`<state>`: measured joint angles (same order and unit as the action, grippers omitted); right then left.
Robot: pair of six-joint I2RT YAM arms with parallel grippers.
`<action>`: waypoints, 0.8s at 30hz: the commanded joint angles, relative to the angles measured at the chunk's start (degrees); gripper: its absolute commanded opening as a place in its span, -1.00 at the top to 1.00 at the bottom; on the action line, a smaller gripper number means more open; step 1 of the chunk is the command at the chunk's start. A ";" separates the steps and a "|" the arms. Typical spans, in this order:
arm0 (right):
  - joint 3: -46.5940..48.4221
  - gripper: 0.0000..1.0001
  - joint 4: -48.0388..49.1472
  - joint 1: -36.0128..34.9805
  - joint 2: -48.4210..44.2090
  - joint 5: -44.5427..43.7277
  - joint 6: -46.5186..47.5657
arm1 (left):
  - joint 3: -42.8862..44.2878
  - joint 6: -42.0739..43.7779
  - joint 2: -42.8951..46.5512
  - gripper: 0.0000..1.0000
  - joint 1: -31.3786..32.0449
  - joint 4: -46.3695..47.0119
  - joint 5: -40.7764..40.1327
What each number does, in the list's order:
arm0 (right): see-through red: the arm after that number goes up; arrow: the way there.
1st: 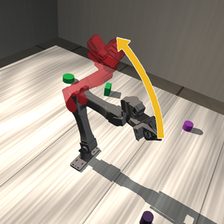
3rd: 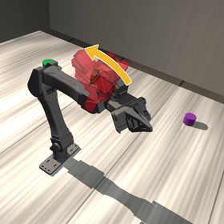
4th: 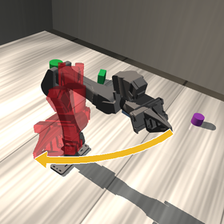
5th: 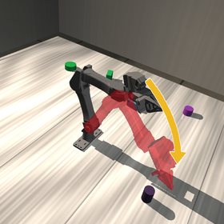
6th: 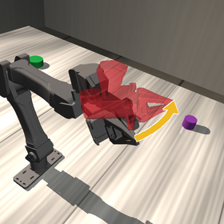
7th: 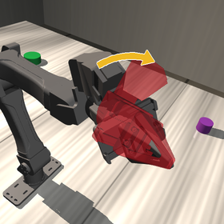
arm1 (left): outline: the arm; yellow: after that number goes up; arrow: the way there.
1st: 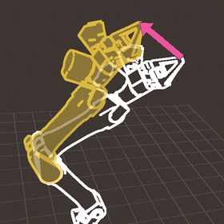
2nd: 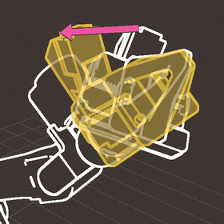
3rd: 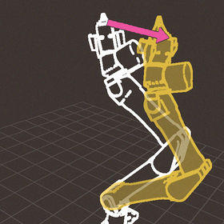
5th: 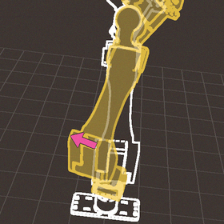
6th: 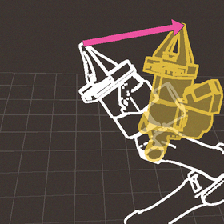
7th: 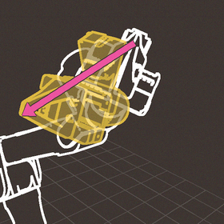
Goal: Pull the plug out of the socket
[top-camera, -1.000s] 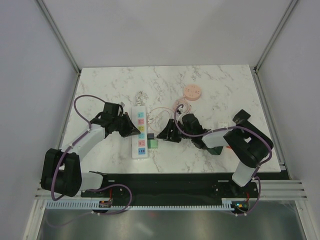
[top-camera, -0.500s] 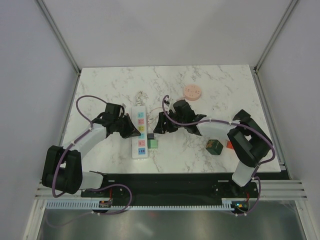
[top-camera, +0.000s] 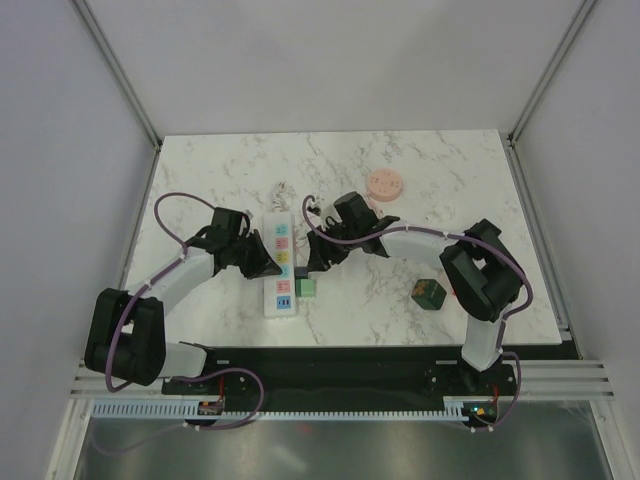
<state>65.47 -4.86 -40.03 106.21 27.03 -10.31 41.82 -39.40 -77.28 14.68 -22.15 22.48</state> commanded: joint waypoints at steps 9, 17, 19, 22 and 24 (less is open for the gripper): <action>9.32 -0.25 -3.75 -0.31 7.34 9.71 7.49 | -0.60 1.95 -0.51 0.95 0.53 2.29 0.90; 11.96 -0.21 -6.03 -0.31 9.45 12.96 9.87 | -0.69 1.69 -0.51 0.96 0.53 2.64 1.51; 13.01 -0.20 -7.61 -0.31 10.32 13.58 12.32 | -0.78 1.60 -0.42 0.96 0.53 2.64 1.51; 14.24 -0.15 -9.37 -0.31 11.55 14.55 13.20 | -0.87 1.60 -0.33 0.96 0.53 2.64 1.51; 14.33 -0.11 -9.64 -0.31 11.91 14.28 13.47 | -0.87 1.60 -0.42 0.96 0.53 2.64 1.52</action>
<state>77.73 -13.02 -40.03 117.12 38.83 0.03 41.23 -39.42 -77.62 14.94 -21.17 23.00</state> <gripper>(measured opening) 0.567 0.026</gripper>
